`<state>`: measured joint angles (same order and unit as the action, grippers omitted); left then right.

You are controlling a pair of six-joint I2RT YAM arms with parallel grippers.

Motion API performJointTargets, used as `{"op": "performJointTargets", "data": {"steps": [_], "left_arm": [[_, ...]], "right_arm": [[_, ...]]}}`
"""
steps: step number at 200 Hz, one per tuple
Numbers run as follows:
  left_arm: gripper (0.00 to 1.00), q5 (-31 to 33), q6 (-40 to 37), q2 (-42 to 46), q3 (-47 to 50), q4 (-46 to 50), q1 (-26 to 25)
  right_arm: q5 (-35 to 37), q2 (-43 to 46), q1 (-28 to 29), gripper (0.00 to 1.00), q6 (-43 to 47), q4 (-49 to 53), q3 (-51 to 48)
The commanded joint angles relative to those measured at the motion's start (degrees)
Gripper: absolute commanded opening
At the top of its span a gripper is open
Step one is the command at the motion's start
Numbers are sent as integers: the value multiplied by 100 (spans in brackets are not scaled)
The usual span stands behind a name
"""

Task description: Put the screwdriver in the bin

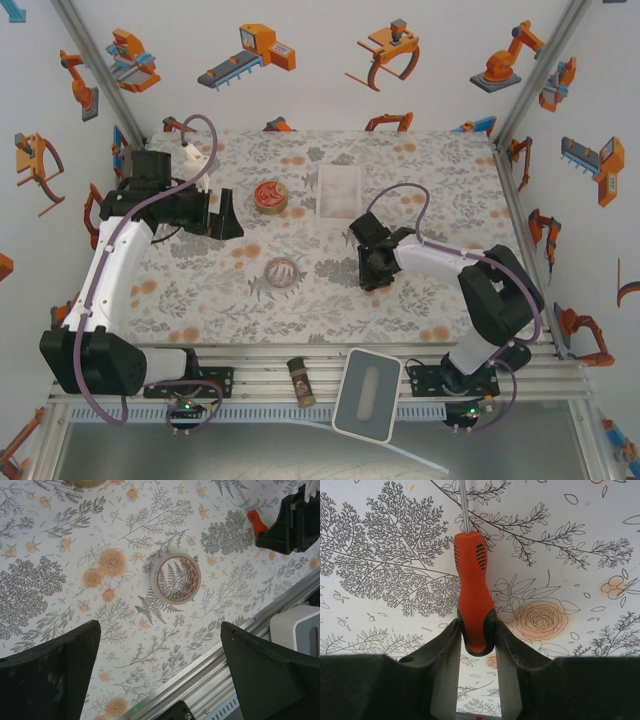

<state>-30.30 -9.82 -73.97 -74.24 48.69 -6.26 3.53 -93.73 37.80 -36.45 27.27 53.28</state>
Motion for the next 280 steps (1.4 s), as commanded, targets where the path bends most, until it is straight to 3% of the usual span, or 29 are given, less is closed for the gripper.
{"op": "performJointTargets", "data": {"steps": [1,115,169,209,280], "left_arm": [[97,-169,-145,149,-78,126,-41],[97,-169,-108,58,-228,121,-137],[97,-191,-26,99,-284,128,-215],[97,-127,-24,169,-300,139,-250],[97,15,-13,295,-365,219,-264]], "right_arm": [[119,223,69,20,41,356,139],[453,1432,65,18,102,1311,180],[793,1752,67,18,451,1995,937],[751,1269,66,18,921,2122,1934],[387,-504,11,19,1642,1908,3585]]}}
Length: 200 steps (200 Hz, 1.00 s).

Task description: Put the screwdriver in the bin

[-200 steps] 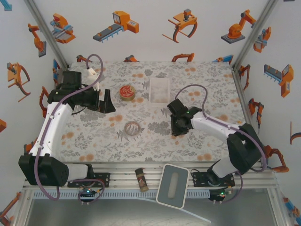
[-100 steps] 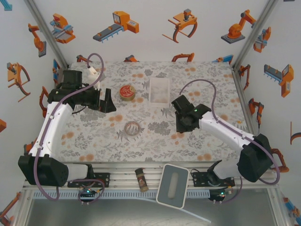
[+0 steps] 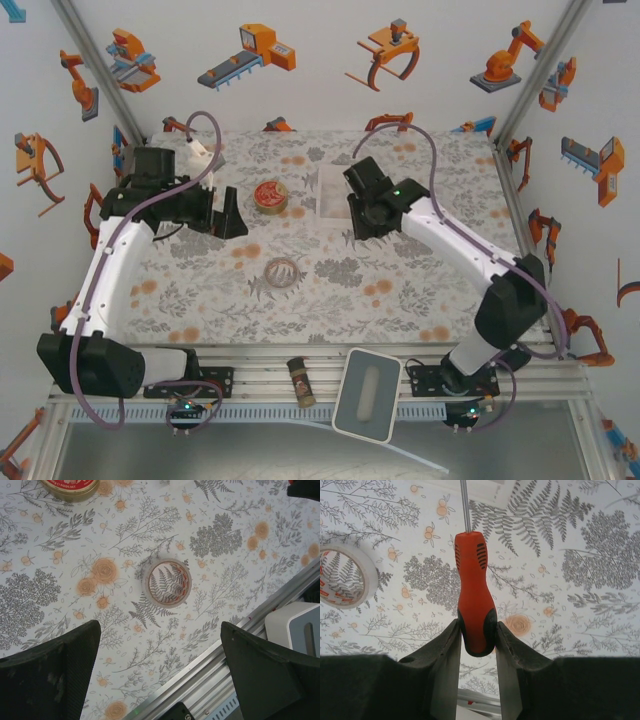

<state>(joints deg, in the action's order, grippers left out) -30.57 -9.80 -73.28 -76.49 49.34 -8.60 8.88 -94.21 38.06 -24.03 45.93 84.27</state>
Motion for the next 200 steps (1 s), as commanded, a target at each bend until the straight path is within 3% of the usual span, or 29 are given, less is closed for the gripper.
{"op": "performJointTargets", "data": {"steps": [1,45,102,200], "left_arm": [[97,46,-14,230,-139,154,-29],[97,68,-22,318,-128,178,-36],[97,97,-41,332,-209,216,-35],[97,68,-26,144,-339,216,-36]], "right_arm": [[-149,-487,-21,19,404,44,503],[-502,-1428,-275,19,639,196,1378],[-418,-2467,-382,19,990,836,2640],[-416,-3202,-538,20,1234,1067,3413]]}}
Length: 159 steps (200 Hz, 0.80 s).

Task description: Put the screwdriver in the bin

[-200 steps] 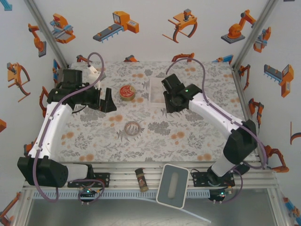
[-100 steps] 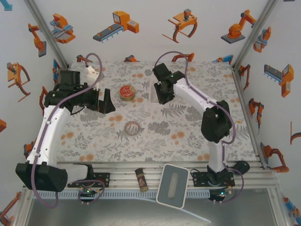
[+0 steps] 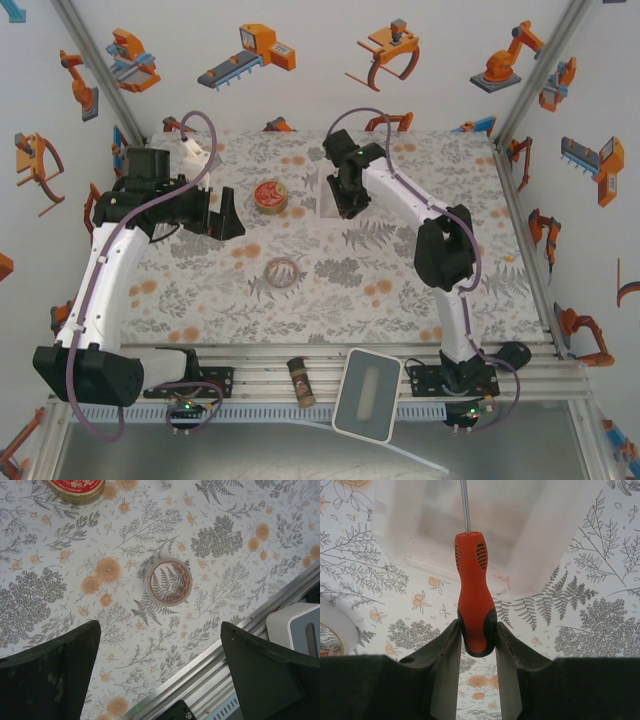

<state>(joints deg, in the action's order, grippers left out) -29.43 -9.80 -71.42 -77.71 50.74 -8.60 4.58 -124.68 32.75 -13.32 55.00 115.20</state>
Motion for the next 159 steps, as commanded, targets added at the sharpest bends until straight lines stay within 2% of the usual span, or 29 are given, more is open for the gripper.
{"op": "performJointTargets", "data": {"steps": [1,105,159], "left_arm": [[97,-45,-24,-45,-222,76,-36],[97,-63,-12,-245,-310,72,-34],[97,-79,-5,-227,-302,76,-36]], "right_arm": [[11,-163,-11,20,163,160,328],[59,-954,-20,20,269,313,1135],[187,-882,-19,20,279,364,1036]]}}
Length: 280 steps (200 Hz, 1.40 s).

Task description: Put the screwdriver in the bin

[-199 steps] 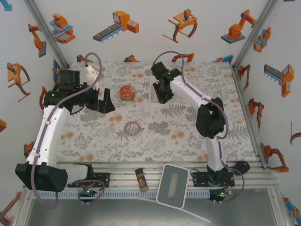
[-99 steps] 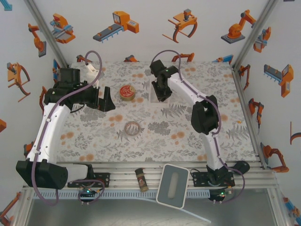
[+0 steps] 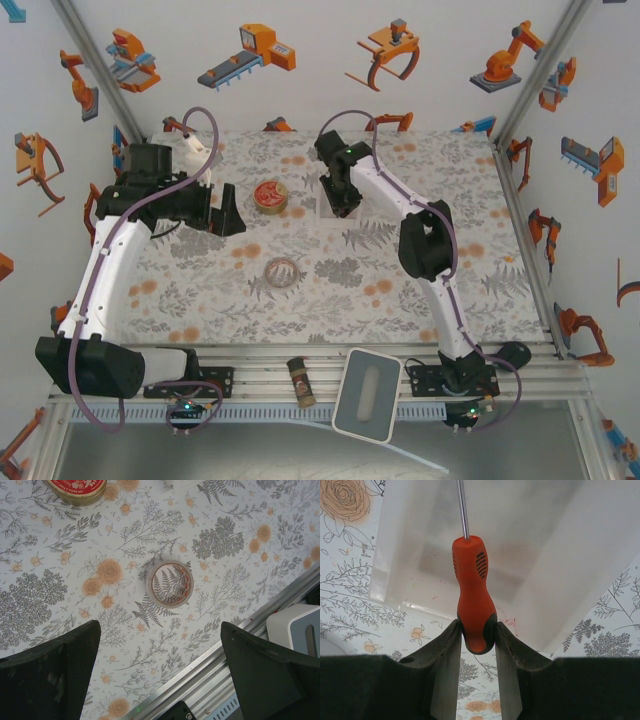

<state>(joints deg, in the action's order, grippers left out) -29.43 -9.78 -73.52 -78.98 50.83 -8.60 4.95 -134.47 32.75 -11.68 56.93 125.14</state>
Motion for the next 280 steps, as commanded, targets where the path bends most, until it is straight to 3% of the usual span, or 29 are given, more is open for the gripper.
{"op": "performJointTargets", "data": {"steps": [1,56,280], "left_arm": [[97,-75,-7,-20,-177,68,-36],[97,-107,11,1,-177,68,-41],[97,-80,3,46,-135,75,-45]], "right_arm": [[154,108,-18,20,123,177,31],[329,317,-17,21,133,149,-166],[349,-342,-33,26,140,39,289]]}}
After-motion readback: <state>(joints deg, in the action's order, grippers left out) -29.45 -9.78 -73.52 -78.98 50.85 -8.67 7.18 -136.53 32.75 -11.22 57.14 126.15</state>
